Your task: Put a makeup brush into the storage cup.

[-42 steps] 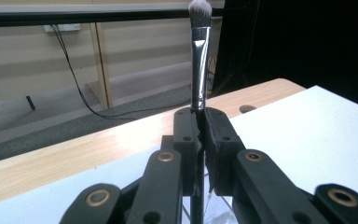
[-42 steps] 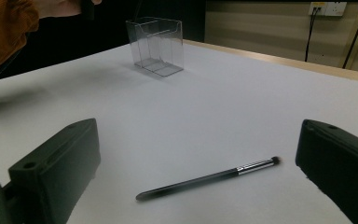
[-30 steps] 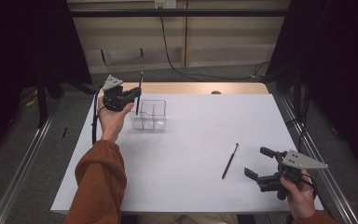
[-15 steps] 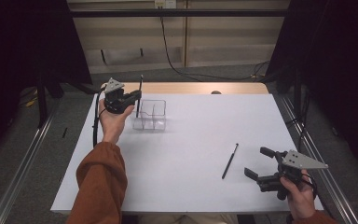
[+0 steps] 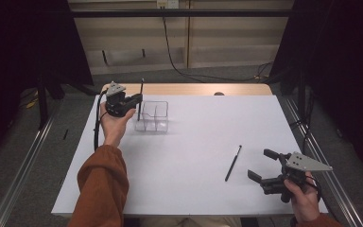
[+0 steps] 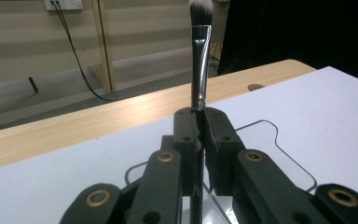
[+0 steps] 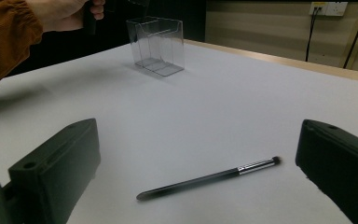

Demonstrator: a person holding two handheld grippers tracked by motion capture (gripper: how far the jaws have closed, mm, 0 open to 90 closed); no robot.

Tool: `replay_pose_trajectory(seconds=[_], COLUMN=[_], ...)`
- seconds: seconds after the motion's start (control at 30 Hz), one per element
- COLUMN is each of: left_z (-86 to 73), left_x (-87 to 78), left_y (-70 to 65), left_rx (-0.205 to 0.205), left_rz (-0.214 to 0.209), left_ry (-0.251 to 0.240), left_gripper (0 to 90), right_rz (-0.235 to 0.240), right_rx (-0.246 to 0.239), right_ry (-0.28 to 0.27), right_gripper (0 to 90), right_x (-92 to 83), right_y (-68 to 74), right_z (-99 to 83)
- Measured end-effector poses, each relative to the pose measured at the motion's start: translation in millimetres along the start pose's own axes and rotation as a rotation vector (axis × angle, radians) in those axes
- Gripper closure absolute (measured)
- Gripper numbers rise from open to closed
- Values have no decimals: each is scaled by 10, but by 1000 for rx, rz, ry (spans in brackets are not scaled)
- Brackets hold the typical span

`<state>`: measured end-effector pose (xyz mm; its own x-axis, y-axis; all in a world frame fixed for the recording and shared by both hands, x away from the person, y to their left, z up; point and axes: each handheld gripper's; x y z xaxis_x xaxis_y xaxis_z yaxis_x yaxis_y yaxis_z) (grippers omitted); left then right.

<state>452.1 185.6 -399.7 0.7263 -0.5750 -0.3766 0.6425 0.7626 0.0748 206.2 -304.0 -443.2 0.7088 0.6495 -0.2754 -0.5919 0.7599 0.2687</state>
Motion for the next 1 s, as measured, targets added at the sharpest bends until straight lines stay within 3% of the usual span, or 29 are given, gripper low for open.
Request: replay_pose_trajectory(seconds=[0.27,0.47,0.6,0.73,1.0], left_z=[-9,12,10,23,38], left_x=[5,-3,-12,-32,-55], left_y=[-31,-45,-26,-25,-41], left_rx=[5,2,-26,-30,-39], left_rz=[4,7,8,24,18], left_ry=[-2,-19,-29,-21,-19], left_gripper=[815,669,558,428,203], right_rz=[1,4,4,1,1], right_rx=[2,-1,-2,0,3], right_ry=[2,2,1,3,1], right_gripper=[0,0,0,0,0], right_x=[1,2,-2,-5,-2], right_y=[1,1,1,-1,-7], right_z=[-1,-1,-1,-3,-3])
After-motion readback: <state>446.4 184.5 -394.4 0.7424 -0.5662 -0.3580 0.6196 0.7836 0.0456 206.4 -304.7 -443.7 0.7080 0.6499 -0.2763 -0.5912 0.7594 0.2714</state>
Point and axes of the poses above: each handheld gripper's, and its own axes: x roughly forward along the jaws, z roughly out of its top, y roughly to its left, and after that the axes turned 10 degrees about x, right-handed
